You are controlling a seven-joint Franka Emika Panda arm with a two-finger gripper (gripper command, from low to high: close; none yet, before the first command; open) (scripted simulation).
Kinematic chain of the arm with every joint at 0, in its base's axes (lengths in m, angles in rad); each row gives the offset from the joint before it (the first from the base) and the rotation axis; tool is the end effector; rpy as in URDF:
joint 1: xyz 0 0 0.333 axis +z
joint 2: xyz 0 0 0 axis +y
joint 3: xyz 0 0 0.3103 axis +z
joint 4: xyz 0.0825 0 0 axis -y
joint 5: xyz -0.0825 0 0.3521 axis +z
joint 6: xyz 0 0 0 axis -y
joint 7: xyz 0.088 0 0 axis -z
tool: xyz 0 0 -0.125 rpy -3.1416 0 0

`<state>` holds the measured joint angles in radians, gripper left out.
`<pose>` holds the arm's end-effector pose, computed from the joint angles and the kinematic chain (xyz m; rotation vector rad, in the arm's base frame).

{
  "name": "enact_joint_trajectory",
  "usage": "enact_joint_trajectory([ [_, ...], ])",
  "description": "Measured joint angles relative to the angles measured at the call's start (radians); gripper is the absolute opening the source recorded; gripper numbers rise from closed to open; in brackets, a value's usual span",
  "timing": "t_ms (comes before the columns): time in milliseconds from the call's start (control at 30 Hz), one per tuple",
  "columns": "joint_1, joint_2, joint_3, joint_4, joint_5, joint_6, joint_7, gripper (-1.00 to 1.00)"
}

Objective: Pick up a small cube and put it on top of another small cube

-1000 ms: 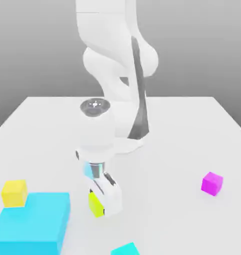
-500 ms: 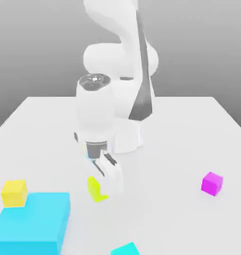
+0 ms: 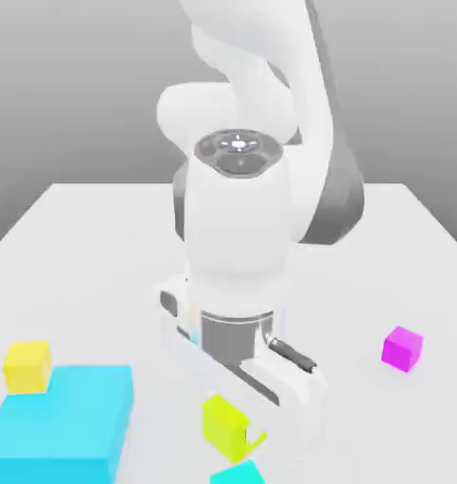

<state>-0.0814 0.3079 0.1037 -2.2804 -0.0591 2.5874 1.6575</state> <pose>0.5158 0.0130 0.2233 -2.1993 2.2416 -0.0012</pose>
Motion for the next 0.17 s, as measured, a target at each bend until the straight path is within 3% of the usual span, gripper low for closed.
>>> enact_joint_trajectory([
  [33, 0.004, 0.034, -0.004, 0.004, -0.007, 0.030, 0.004, -1.00],
  [67, 0.008, 0.065, -0.009, 0.007, -0.012, 0.058, 0.008, 1.00],
  [167, 0.008, 0.065, -0.009, 0.007, -0.012, 0.058, 0.008, 1.00],
])
